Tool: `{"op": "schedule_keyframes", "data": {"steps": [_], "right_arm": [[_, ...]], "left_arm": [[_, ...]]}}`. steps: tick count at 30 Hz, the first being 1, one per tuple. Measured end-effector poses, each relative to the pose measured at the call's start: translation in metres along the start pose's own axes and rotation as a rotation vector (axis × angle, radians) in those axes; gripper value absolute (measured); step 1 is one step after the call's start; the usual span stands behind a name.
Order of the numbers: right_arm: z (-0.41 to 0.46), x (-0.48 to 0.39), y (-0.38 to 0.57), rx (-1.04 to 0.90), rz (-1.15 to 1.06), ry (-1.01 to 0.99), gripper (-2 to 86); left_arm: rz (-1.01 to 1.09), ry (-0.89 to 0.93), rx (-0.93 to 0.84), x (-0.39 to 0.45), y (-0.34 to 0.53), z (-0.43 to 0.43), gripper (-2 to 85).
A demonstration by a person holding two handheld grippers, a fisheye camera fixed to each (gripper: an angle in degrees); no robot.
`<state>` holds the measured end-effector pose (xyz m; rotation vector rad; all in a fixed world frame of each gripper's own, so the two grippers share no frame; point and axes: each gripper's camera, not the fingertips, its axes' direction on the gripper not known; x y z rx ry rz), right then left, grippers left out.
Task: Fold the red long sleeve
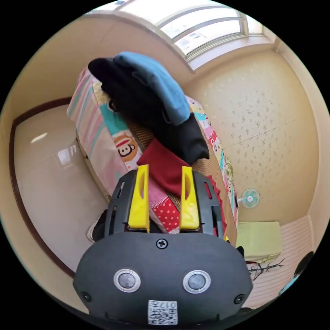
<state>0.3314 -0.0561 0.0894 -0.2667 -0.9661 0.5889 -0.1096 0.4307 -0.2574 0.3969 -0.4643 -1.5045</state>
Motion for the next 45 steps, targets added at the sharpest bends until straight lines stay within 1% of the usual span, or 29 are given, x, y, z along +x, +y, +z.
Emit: {"op": "schedule_keyframes", "data": {"steps": [1,3,5,6,8,9,11,13,14,16,18,20,21,23,24,25,27,29,30,32,33,34,35,36,38,39,42,44,45], "right_arm": [[-0.003,-0.001,-0.001,0.003,0.004,-0.002,0.5],[-0.005,-0.001,-0.003,-0.001,0.013,0.002,0.5],[-0.007,-0.002,-0.005,-0.008,0.024,0.01,0.5],[-0.007,-0.002,-0.007,-0.015,0.031,0.013,0.5],[-0.007,-0.001,-0.01,-0.029,0.045,0.014,0.5],[-0.007,0.0,-0.011,-0.036,0.05,0.015,0.5],[-0.008,-0.001,-0.012,-0.036,0.048,0.013,0.5],[-0.011,-0.001,-0.011,-0.02,0.041,0.005,0.5],[-0.012,-0.001,-0.011,-0.017,0.042,0.003,0.5],[-0.013,0.0,-0.011,-0.014,0.046,0.0,0.5],[-0.013,0.0,-0.01,-0.013,0.045,0.002,0.5],[-0.013,0.0,-0.01,-0.013,0.046,0.003,0.5],[-0.012,0.0,-0.009,-0.01,0.045,0.007,0.5],[-0.011,0.001,-0.008,-0.006,0.042,0.01,0.5],[-0.01,0.002,-0.007,-0.008,0.042,0.009,0.5],[-0.009,0.003,-0.007,-0.009,0.043,0.008,0.5],[-0.007,0.004,-0.005,-0.007,0.043,0.008,0.5],[-0.005,0.006,-0.003,-0.002,0.045,0.007,0.4],[-0.004,0.008,-0.002,0.002,0.047,0.005,0.4],[-0.002,0.011,0.0,0.006,0.051,0.002,0.5],[0.0,0.013,0.002,0.009,0.051,0.001,0.5],[0.001,0.015,0.004,0.017,0.051,-0.003,0.4],[0.001,0.016,0.005,0.022,0.051,-0.004,0.4],[0.002,0.019,0.008,0.032,0.053,-0.015,0.4],[0.004,0.024,0.011,0.046,0.06,-0.028,0.4],[0.007,0.028,0.013,0.048,0.063,-0.034,0.4],[0.018,0.035,0.018,0.046,0.063,-0.038,0.4],[0.024,0.04,0.021,0.049,0.064,-0.044,0.4],[0.029,0.043,0.023,0.052,0.066,-0.048,0.3]], "left_arm": [[-0.06,0.028,-0.053,-0.015,0.002,0.022,15.9],[-0.143,0.032,-0.074,-0.039,0.009,0.051,15.1],[-0.244,0.088,0.019,-0.061,0.023,0.061,13.4],[-0.254,0.092,0.047,-0.063,0.026,0.06,13.1],[-0.172,0.035,0.139,-0.053,0.035,0.054,11.3],[-0.141,0.025,0.152,-0.049,0.037,0.053,10.6],[-0.024,0.056,0.153,-0.034,0.038,0.052,8.5],[0.016,0.065,0.124,-0.028,0.037,0.056,5.9],[0.023,0.055,0.067,-0.027,0.035,0.063,4.1],[-0.025,0.011,0.007,-0.03,0.036,0.067,3.7],[-0.054,0.019,0.052,-0.028,0.045,0.049,3.4],[0.045,0.091,0.205,0.004,0.063,0.007,3.2],[0.084,0.094,0.243,0.017,0.068,-0.003,3.1],[0.251,0.122,0.36,0.078,0.089,-0.027,3.0],[0.29,0.141,0.38,0.094,0.094,-0.028,3.0],[0.368,0.196,0.408,0.129,0.105,-0.027,3.1],[0.498,0.303,0.405,0.186,0.124,-0.014,3.3],[0.681,0.405,0.324,0.269,0.164,0.029,3.6],[0.714,0.431,0.291,0.288,0.178,0.044,3.6],[0.83,0.557,0.1,0.355,0.239,0.112,3.7],[0.87,0.583,0.034,0.37,0.257,0.133,3.8],[0.937,0.604,-0.11,0.395,0.295,0.177,3.9],[0.97,0.588,-0.232,0.408,0.333,0.218,4.3],[0.99,0.573,-0.283,0.411,0.351,0.237,4.6],[1.046,0.475,-0.427,0.404,0.405,0.287,5.5],[1.035,0.459,-0.442,0.396,0.412,0.293,5.8],[0.956,0.437,-0.455,0.335,0.422,0.296,6.4],[0.93,0.312,-0.426,0.279,0.419,0.283,6.4],[0.93,0.266,-0.406,0.264,0.419,0.277,6.4]]}}
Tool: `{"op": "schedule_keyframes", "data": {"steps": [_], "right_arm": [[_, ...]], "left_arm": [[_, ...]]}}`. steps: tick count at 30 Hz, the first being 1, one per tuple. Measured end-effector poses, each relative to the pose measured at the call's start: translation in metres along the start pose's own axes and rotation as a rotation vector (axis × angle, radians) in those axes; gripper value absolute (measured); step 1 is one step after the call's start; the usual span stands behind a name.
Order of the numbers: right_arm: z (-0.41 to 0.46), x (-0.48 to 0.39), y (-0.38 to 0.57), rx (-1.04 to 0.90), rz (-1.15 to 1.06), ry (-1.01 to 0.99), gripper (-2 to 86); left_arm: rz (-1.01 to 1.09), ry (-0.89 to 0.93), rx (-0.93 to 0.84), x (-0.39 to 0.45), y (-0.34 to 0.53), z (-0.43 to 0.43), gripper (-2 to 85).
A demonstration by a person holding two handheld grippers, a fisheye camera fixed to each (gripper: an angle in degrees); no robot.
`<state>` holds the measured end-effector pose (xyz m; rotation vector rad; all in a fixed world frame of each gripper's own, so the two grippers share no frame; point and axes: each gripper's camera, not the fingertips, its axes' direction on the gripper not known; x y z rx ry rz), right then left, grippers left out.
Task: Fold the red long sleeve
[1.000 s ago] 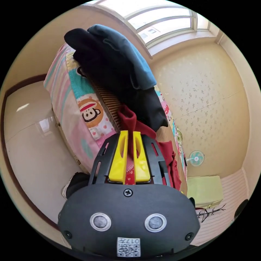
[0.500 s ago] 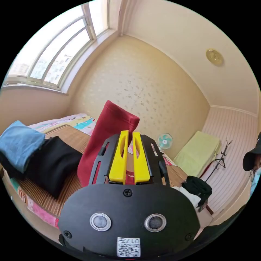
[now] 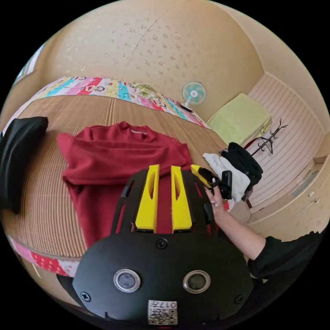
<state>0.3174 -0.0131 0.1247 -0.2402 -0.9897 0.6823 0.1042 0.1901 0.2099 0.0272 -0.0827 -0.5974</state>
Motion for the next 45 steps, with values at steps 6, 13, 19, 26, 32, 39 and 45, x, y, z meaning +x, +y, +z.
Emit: {"op": "schedule_keyframes", "data": {"steps": [6,13,19,26,32,39,45], "right_arm": [[0.032,0.016,0.012,-0.019,0.028,0.046,0.4],[0.1,-0.053,0.045,-0.272,-0.148,0.458,0.4],[0.142,-0.069,0.115,-0.242,-0.267,1.113,0.4],[0.251,0.004,0.107,-0.408,-0.304,1.352,0.4],[0.301,0.052,0.06,-0.396,-0.239,1.343,0.3],[0.326,0.099,0.019,-0.349,-0.187,1.285,0.2],[0.299,0.113,0.019,-0.319,-0.11,1.12,0.3]], "left_arm": [[-0.051,-0.47,-0.079,-0.032,0.086,-0.021,6.4],[-0.067,-0.495,-0.211,-0.051,0.112,0.03,6.0],[-0.055,-0.476,-0.231,-0.072,0.093,0.057,4.7],[0.029,-0.486,-0.372,-0.094,0.016,0.113,3.7],[0.029,-0.417,-0.341,-0.145,-0.053,0.144,3.1],[0.112,-0.639,-0.292,-0.151,-0.103,0.167,4.1],[-0.085,-0.26,-0.045,-0.212,-0.056,0.028,4.9]]}}
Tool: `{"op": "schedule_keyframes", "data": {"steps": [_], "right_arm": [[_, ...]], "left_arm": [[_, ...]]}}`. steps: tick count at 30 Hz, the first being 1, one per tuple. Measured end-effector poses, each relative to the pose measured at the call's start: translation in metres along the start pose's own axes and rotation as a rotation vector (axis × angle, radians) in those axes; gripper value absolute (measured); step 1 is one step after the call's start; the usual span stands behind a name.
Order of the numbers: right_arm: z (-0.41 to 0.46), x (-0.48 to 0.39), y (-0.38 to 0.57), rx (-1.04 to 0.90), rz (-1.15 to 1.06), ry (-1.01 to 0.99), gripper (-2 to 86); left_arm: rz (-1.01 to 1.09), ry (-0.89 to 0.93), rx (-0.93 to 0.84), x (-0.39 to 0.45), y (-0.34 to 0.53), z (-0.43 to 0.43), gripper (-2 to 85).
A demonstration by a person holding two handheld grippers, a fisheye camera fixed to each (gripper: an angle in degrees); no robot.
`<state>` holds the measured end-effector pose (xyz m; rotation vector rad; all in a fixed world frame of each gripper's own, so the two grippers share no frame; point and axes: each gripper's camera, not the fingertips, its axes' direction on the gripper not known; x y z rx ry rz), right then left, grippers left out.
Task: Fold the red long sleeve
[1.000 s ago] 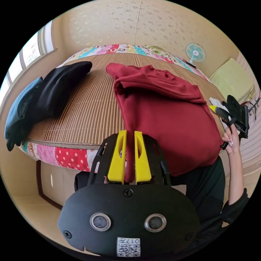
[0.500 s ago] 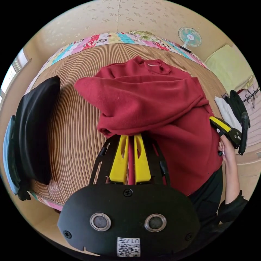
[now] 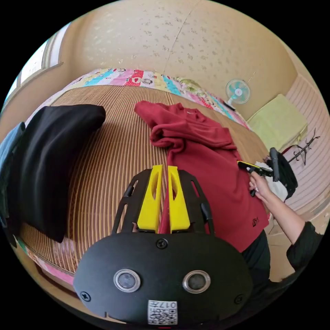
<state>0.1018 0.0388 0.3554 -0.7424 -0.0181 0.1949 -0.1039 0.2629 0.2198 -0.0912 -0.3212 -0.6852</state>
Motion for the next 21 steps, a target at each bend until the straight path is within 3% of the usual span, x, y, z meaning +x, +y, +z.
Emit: {"op": "schedule_keyframes", "data": {"steps": [3,7,12,16,19,21], "right_arm": [[0.001,0.031,0.005,0.002,0.065,-0.176,0.4],[-0.001,0.043,0.014,0.011,0.073,-0.26,0.5],[-0.033,0.037,0.038,-0.037,-0.004,-0.209,1.0],[-0.13,0.045,0.143,0.2,-0.062,-0.164,3.2],[-0.17,0.062,0.227,0.209,0.021,-0.057,9.1],[-0.172,0.073,0.264,0.141,0.07,-0.114,10.8]], "left_arm": [[-0.05,0.1,0.056,-0.041,0.048,-0.066,10.3],[-0.106,0.131,-0.076,-0.066,0.085,-0.08,13.3],[-0.145,0.172,-0.183,-0.074,0.095,-0.082,6.0],[-0.25,0.215,-0.079,-0.089,0.119,-0.12,4.3],[-0.232,0.224,-0.101,-0.087,0.132,-0.14,4.2],[-0.237,0.236,-0.095,-0.086,0.14,-0.152,4.3]]}}
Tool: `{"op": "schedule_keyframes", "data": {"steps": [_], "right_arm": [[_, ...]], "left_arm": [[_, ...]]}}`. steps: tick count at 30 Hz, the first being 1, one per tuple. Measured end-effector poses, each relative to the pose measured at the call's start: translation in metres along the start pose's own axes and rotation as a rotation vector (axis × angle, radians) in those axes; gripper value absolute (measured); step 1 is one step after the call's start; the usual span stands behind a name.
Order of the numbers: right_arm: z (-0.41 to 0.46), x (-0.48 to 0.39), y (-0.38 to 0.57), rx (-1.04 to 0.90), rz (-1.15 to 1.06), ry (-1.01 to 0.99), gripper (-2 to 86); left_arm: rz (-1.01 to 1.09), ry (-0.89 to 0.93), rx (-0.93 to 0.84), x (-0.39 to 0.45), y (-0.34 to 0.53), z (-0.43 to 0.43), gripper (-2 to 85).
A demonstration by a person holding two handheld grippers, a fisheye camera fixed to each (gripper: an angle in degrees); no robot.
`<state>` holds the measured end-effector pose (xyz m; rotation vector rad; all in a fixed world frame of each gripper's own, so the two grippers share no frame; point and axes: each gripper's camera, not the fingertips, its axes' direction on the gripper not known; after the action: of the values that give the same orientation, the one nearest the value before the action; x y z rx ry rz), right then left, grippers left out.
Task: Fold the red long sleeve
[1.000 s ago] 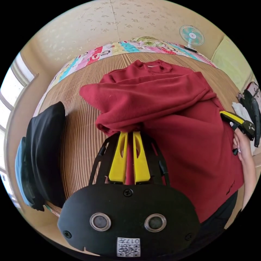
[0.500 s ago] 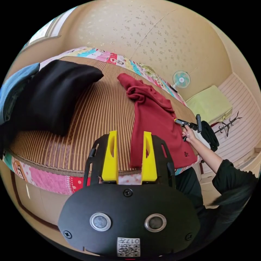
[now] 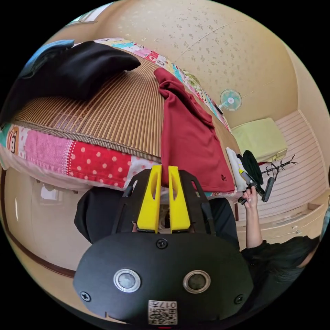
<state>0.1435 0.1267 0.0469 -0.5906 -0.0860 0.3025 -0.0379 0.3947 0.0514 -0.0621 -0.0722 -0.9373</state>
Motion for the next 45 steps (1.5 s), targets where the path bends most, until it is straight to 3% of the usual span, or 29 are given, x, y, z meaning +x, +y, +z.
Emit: {"op": "schedule_keyframes", "data": {"steps": [5,12,18,24,27,31,34,38,43,45], "right_arm": [[0.025,0.023,0.049,-0.142,0.081,-0.021,6.4],[-0.132,0.038,0.089,0.213,-0.02,-0.48,3.2],[-0.218,0.015,0.096,0.407,-0.102,-0.346,2.7],[-0.145,0.002,-0.034,0.405,-0.044,-0.238,1.9],[-0.08,-0.022,-0.13,0.368,-0.014,-0.041,1.0],[-0.011,-0.053,-0.208,0.292,-0.038,0.003,0.5],[0.003,-0.061,-0.191,0.258,-0.05,-0.02,0.4],[0.02,-0.083,-0.114,0.202,-0.187,-0.02,0.4],[0.086,-0.07,-0.02,-0.004,-0.147,0.207,0.3],[0.081,-0.059,0.002,0.127,-0.094,0.18,0.3]], "left_arm": [[-0.025,0.049,0.012,-0.001,0.011,-0.031,4.3],[0.022,0.345,0.138,0.01,0.026,-0.129,4.0],[0.119,0.353,0.321,0.054,0.045,-0.219,4.0],[0.033,0.326,0.347,0.046,-0.049,-0.187,4.0],[0.002,0.247,0.334,0.044,-0.137,-0.142,4.5],[-0.047,0.18,0.32,0.03,-0.23,-0.074,9.5],[-0.03,0.147,0.278,0.019,-0.236,-0.055,13.0],[-0.002,0.06,0.239,-0.002,-0.172,-0.054,14.4],[-0.153,0.067,0.119,-0.037,-0.083,-0.031,17.7],[-0.184,0.096,0.094,-0.042,-0.064,-0.017,17.4]]}}
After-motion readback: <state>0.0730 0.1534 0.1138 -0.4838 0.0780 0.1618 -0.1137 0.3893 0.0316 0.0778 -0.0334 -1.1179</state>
